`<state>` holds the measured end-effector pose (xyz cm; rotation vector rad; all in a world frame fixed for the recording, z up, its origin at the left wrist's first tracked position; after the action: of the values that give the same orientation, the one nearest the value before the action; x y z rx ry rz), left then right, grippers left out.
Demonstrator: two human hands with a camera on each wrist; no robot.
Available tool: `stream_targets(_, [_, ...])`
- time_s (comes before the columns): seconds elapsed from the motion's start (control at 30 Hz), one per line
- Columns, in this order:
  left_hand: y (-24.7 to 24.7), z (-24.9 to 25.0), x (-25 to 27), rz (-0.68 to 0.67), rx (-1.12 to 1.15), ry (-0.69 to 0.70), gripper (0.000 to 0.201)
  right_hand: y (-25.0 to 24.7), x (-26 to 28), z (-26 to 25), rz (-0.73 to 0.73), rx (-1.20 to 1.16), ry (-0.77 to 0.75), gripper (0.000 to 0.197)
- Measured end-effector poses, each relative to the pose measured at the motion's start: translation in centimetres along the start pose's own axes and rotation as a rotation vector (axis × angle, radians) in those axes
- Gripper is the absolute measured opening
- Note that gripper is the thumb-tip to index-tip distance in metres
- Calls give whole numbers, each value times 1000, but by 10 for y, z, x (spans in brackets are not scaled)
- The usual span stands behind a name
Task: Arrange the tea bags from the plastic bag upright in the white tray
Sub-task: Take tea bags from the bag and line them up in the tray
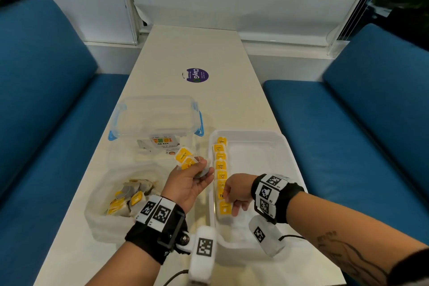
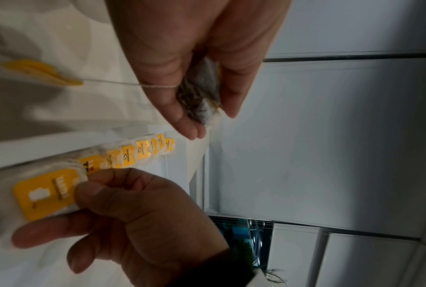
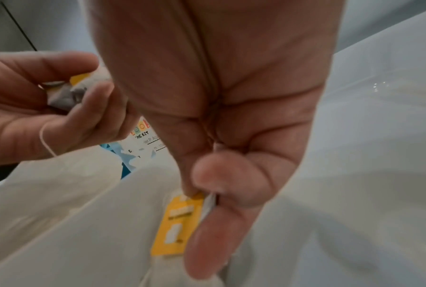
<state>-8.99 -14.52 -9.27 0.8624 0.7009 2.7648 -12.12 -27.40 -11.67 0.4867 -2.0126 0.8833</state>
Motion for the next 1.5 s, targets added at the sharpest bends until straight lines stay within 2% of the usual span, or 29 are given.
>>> stream_targets(0.13, [0,-1,-1,-8,6,-17,13,-7,-10,-1,25,17,56,23])
stream_targets(0.27, [1,-2,-3,-13,2,-27,11,-5,-14,0,20,21,115,16])
stream_targets(0.37, [2,-3,-4,-22,-9,-33,12,-3,-17,-2,24,-6,107,24])
stream_targets(0.47, [4,-4,-4,-40,-23,-40,11,-4,-18,-2,26,-9,107,15])
stream_targets(0.6, [8,-5,-4,-70,-69,-49,9,-17,-4,-9,76,32,73,15])
stream_targets(0.7, [12,-5,-2,-101,-108,-56,6,-46,19,-25,268,81,-126,5])
stream_targets(0.8, [19,-7,0,-141,-187,-72,8,-77,49,-43,489,-188,-442,12])
stream_targets(0.87, [25,-10,3,-174,-287,-93,10,-87,71,-54,518,-286,-623,17])
stream_targets(0.93, [31,-14,6,-218,-370,-116,8,-83,84,-63,451,-214,-698,23])
stream_targets(1.07, [39,-16,11,-301,-500,-115,6,-74,81,-62,402,-48,-645,16])
stream_targets(1.17, [39,-17,13,-326,-554,-115,4,-75,82,-52,433,-182,-618,3])
stream_targets(1.2, [38,-18,14,-329,-559,-116,2,-77,83,-49,451,-233,-615,8])
stream_targets(1.37, [30,-18,17,-315,-525,-103,17,-87,90,-40,544,-316,-598,7])
stream_targets(1.5, [20,-10,16,-217,-448,-60,26,-91,85,-28,679,-223,-514,12])
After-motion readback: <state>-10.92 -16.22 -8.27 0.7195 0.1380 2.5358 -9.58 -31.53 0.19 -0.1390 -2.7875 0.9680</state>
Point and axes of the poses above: each hand's wrist, its own x-axis away from the middle knuckle, its own y-axis out of the palm, z = x × y, the point moved 6 cm from there along -x, towards the middle knuckle, and after that the axes turned 7 degrees about -x, right-handed, at the moved point
